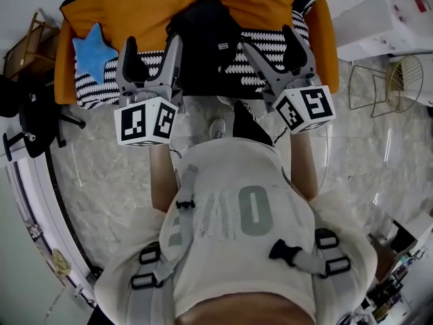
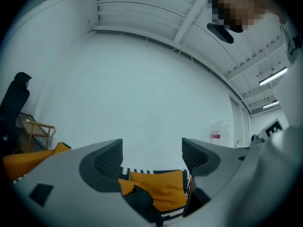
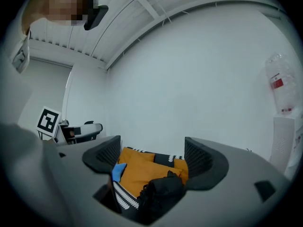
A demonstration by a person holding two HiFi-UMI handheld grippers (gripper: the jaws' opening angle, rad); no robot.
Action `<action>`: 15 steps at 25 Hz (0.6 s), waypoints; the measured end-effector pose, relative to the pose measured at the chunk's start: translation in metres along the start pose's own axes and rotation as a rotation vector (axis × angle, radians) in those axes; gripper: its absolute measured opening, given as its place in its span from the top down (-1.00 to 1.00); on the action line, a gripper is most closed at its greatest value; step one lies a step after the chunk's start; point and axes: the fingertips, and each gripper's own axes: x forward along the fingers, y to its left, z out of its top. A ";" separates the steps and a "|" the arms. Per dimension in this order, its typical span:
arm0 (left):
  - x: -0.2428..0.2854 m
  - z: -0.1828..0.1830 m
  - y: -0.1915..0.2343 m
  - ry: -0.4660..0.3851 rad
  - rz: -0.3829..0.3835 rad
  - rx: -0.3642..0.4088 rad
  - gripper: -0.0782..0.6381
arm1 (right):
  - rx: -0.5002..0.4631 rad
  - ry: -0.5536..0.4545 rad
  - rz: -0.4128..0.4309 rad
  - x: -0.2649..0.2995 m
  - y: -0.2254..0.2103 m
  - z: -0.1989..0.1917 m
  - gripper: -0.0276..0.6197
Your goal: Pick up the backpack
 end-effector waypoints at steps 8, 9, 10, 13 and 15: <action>0.017 -0.001 0.006 0.002 0.050 0.044 -0.28 | 0.030 0.029 0.003 0.013 -0.025 0.000 -0.36; 0.019 -0.002 0.006 0.007 0.052 0.050 -0.28 | 0.034 0.035 0.004 0.015 -0.027 -0.001 -0.36; 0.021 -0.004 0.007 0.013 0.055 0.056 -0.28 | 0.040 0.040 0.005 0.018 -0.029 -0.002 -0.36; 0.029 -0.014 0.013 0.040 0.069 0.040 -0.33 | 0.073 0.050 0.012 0.028 -0.036 -0.006 -0.36; 0.035 -0.024 0.017 0.063 0.074 0.024 -0.40 | 0.109 0.059 0.027 0.035 -0.040 -0.011 -0.36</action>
